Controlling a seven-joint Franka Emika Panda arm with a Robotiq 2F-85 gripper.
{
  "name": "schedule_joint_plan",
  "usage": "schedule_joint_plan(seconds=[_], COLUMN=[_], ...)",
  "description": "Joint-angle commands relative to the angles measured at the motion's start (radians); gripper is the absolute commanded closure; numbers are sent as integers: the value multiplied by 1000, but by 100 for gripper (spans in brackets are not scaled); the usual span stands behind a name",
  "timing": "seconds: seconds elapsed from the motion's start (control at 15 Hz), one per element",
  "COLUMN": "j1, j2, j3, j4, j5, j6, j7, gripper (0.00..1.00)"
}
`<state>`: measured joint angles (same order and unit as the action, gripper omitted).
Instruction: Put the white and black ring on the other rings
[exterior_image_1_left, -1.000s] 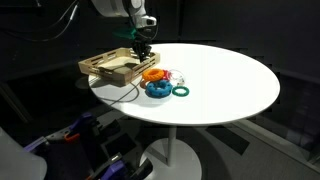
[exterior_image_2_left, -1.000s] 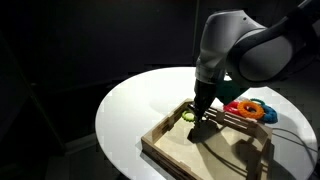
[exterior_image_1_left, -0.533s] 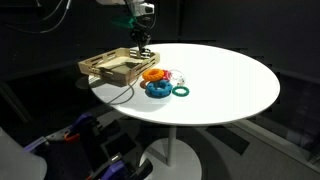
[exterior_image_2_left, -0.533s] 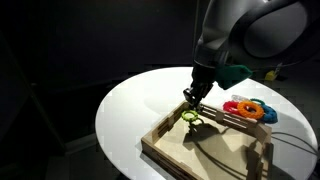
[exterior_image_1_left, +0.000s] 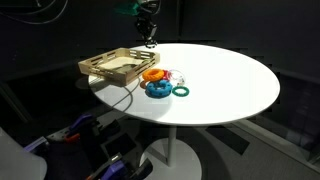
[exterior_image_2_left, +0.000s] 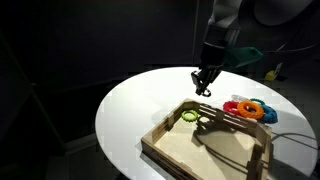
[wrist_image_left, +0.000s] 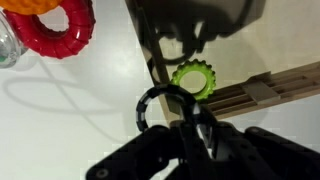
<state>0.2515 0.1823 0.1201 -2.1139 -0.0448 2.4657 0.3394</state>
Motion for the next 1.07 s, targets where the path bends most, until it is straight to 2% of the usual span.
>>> schedule_joint_plan(seconds=[0.0, 0.47, 1.0], j1=[-34, -116, -186], j2=[-67, -165, -190], j3=[-21, -62, -83], j4=[-37, -124, -254], j5=[-42, -69, -71], j6=[-75, -170, -164], j7=[3, 5, 11], gripper=[94, 94, 94])
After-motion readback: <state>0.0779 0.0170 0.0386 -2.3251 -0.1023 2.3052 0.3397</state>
